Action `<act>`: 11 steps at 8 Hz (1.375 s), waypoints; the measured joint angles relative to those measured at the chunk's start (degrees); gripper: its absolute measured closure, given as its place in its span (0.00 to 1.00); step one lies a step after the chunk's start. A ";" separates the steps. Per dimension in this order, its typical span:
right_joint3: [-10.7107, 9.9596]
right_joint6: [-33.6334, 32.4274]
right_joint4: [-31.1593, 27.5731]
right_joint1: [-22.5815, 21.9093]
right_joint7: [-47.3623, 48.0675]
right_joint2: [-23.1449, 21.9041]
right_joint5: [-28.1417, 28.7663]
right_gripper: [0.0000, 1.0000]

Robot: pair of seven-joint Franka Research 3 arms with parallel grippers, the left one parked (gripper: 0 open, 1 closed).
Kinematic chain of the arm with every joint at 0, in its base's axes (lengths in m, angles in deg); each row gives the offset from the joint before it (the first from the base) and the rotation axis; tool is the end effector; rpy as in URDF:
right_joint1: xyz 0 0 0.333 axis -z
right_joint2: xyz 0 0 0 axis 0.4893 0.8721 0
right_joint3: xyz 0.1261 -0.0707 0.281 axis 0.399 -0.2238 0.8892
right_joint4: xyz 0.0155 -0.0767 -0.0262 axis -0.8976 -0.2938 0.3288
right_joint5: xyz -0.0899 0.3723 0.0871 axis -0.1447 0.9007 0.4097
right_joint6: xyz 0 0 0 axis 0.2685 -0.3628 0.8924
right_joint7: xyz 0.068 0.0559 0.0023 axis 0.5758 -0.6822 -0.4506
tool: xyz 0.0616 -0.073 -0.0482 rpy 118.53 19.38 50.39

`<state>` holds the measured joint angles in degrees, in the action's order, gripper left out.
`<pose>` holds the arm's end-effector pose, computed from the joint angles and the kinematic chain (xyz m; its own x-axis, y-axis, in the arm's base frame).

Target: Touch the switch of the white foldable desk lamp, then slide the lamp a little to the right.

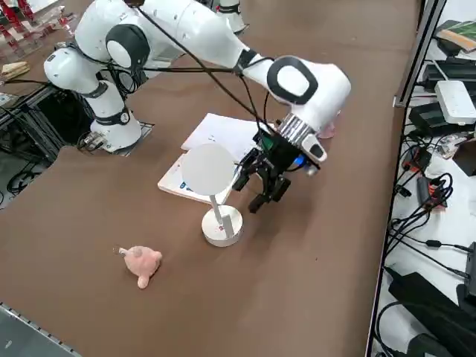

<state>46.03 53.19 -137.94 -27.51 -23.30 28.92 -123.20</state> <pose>0.7309 -0.1023 0.2789 0.4544 0.4558 -0.7653 0.7888 -0.6050 0.1081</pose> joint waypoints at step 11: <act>0.56 -8.05 0.91 -1.95 20.46 -17.10 28.69 0.00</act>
<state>46.59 45.14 -137.04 -29.46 -2.84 11.82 -94.52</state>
